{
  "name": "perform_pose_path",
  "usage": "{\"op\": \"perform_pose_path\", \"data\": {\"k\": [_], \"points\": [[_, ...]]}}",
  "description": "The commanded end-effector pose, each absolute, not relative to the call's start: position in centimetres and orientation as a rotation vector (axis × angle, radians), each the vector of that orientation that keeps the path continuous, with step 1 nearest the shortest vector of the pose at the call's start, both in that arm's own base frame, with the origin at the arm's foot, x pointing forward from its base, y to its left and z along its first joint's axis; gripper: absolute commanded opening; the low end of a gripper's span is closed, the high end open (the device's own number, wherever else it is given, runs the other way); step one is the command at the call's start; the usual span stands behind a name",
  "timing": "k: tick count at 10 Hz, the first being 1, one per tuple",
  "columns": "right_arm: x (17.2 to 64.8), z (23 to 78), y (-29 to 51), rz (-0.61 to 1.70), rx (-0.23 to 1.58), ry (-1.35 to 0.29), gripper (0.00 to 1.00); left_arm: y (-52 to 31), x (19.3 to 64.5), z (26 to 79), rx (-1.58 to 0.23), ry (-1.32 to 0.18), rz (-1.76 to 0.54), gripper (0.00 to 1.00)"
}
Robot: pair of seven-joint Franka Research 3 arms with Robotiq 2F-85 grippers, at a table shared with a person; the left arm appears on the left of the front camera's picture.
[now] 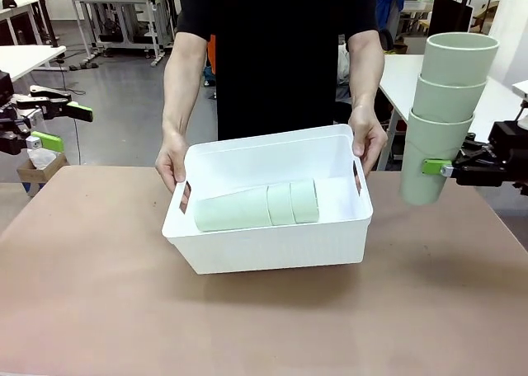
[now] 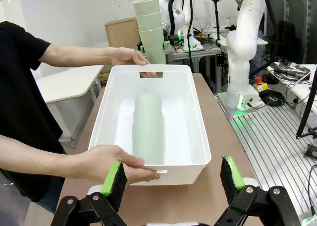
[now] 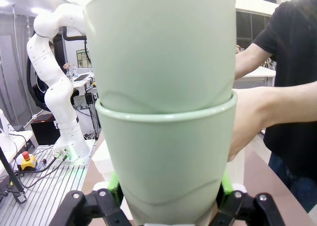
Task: Stack the cups and store them in the basket.
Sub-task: Place the stack of Reusable plastic cups into the Pantry Basket.
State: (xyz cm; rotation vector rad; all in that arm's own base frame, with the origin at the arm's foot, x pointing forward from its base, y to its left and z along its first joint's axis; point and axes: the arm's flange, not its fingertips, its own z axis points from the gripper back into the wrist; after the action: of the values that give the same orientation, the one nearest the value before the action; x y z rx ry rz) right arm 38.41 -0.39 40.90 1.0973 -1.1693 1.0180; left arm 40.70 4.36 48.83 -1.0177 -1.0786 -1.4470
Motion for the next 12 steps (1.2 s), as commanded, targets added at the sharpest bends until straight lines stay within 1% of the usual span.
{"op": "perform_pose_path", "data": {"k": [1, 9, 12], "points": [[38.4, 41.2, -0.6, 1.021, 1.093, -1.179, 0.86, 4.2, 40.6, 49.0, -1.018, -1.079, -1.451, 1.0], [38.4, 40.9, -0.4, 1.018, 1.097, -1.17, 0.86, 4.2, 40.6, 49.0, -1.018, -1.079, -1.451, 1.0], [38.1, 44.4, 1.0, 1.042, 1.016, -1.161, 0.86, 4.2, 40.6, 49.0, -1.018, -1.079, -1.451, 1.0]]}}
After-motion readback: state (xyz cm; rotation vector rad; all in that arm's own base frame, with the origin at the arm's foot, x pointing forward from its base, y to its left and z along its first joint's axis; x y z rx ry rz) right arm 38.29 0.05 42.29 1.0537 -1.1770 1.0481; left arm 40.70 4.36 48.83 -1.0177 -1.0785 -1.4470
